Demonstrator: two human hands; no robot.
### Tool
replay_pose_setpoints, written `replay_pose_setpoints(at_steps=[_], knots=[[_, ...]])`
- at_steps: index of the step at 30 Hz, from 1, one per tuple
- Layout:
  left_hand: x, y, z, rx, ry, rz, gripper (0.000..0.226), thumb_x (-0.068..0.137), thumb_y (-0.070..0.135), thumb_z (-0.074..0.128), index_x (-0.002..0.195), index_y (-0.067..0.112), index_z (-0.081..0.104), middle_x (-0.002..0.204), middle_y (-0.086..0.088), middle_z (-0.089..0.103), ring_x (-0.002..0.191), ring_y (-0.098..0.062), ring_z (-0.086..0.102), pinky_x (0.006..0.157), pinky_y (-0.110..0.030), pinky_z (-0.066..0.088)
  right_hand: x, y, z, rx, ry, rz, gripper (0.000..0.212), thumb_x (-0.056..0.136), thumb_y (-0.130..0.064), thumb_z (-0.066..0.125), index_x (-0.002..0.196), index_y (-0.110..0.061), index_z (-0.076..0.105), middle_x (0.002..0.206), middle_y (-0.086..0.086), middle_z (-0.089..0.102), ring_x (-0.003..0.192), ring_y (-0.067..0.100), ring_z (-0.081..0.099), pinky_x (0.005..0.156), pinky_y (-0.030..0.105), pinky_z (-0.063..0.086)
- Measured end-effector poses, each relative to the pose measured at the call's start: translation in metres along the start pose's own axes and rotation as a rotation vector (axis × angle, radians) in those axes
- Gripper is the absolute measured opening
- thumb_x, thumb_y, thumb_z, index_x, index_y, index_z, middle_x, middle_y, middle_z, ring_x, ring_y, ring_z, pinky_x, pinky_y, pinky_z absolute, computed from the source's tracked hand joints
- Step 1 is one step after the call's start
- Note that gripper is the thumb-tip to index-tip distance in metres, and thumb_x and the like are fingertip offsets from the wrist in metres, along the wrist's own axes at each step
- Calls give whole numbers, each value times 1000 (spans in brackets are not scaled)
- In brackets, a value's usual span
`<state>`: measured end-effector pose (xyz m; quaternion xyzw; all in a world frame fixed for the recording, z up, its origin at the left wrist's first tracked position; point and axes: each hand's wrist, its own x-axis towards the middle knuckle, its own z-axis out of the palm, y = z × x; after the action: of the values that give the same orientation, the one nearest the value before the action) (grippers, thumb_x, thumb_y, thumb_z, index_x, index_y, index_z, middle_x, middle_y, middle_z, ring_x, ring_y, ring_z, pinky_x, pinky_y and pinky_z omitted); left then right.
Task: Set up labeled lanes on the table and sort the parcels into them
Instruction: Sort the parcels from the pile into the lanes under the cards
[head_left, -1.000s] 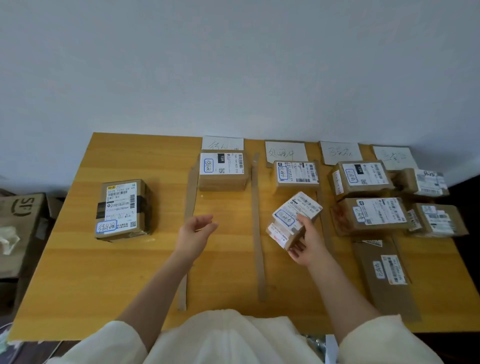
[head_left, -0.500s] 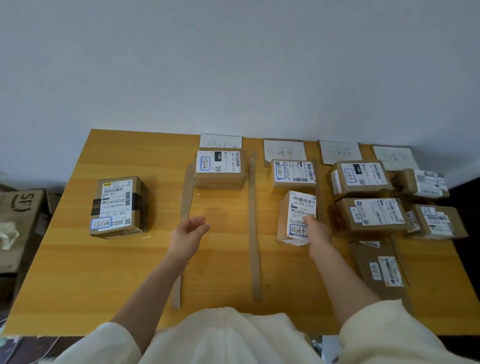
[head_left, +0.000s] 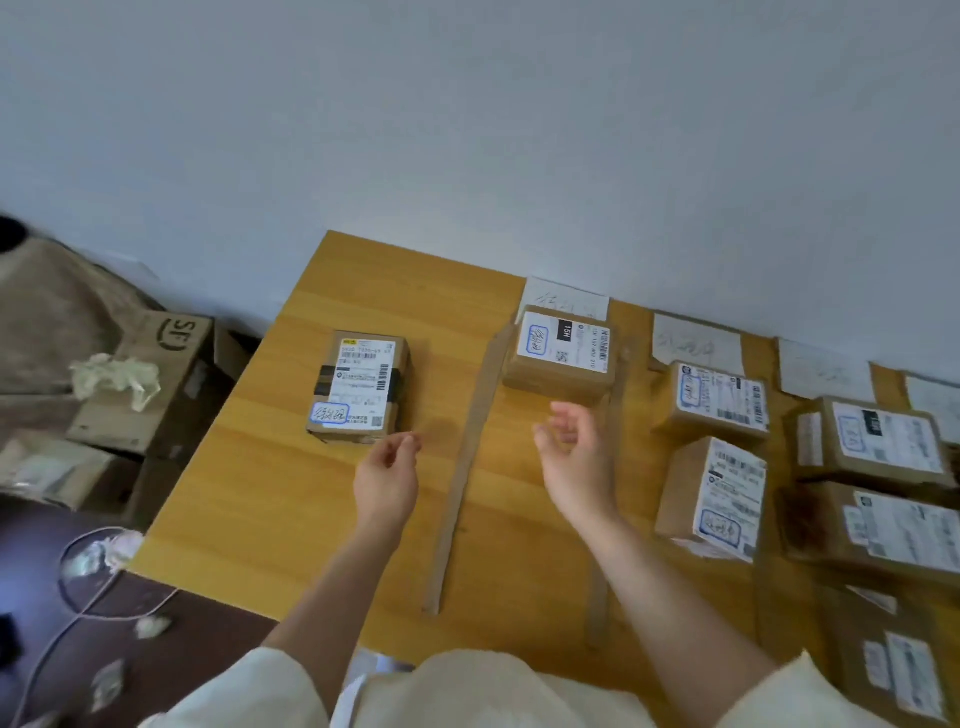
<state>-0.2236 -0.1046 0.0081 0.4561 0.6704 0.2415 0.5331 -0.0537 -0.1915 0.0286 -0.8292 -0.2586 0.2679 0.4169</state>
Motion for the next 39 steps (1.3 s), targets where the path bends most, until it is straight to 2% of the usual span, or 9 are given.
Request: replay_pose_setpoints(at_steps=[4,6,9,12,19,24,28,34,39], knots=[[21,-4,-39,-112,233,-60,16,94,20,52,108,17,60,103,-1,64,97,-21,60,80,-33,48,-1,-33,54,-37,-381,118,38,98,-32,54,133,-19,51,112,-8,56,103,10,53,81,21,42],[33,-7,-56,-143,281,-88,24,93,18,53,117,19,55,111,0,59,98,-19,58,78,-32,47,0,-44,79,-71,-481,149,41,100,-34,50,137,-18,49,124,-2,56,109,12,52,87,23,39],[53,-14,-76,-114,264,-129,40,93,20,54,132,23,47,126,3,53,111,-18,54,92,-40,50,4,-55,112,-98,-538,195,45,101,-34,47,141,-14,45,138,4,52,124,19,50,95,26,38],[68,-14,-87,-102,190,-126,47,94,20,52,139,26,43,136,5,49,122,-17,49,100,-42,46,8,-63,136,-90,-519,255,49,101,-33,47,144,-10,41,144,7,50,129,22,48,101,28,36],[92,-7,-91,-104,-19,-62,48,97,25,52,144,23,42,145,7,46,133,-13,42,101,-27,37,12,-71,161,-68,-483,361,59,101,-40,46,151,-14,31,151,2,42,136,24,41,109,37,33],[101,-6,-89,-118,-105,-81,43,96,29,52,139,24,50,130,6,61,119,-12,55,97,-28,43,10,-76,169,16,-495,370,43,99,-39,48,137,-19,50,138,-2,56,115,16,53,90,29,38],[95,3,-88,-188,-138,-49,38,94,26,58,132,24,56,120,9,66,111,-9,60,93,-27,44,10,-76,161,144,-375,387,53,94,-46,55,139,-21,42,133,-6,53,117,14,50,92,30,37],[81,17,-76,-214,-227,-39,28,95,24,54,121,28,63,114,7,68,106,-8,61,96,-33,47,13,-65,132,344,-260,451,45,85,-45,68,120,-29,44,112,-9,61,105,10,56,103,42,44],[67,20,-60,-189,-281,-61,20,97,24,50,106,27,67,105,2,71,93,-15,60,90,-38,48,3,-44,100,489,-217,473,65,77,-40,79,129,-25,43,116,-2,67,106,14,63,97,36,50]])
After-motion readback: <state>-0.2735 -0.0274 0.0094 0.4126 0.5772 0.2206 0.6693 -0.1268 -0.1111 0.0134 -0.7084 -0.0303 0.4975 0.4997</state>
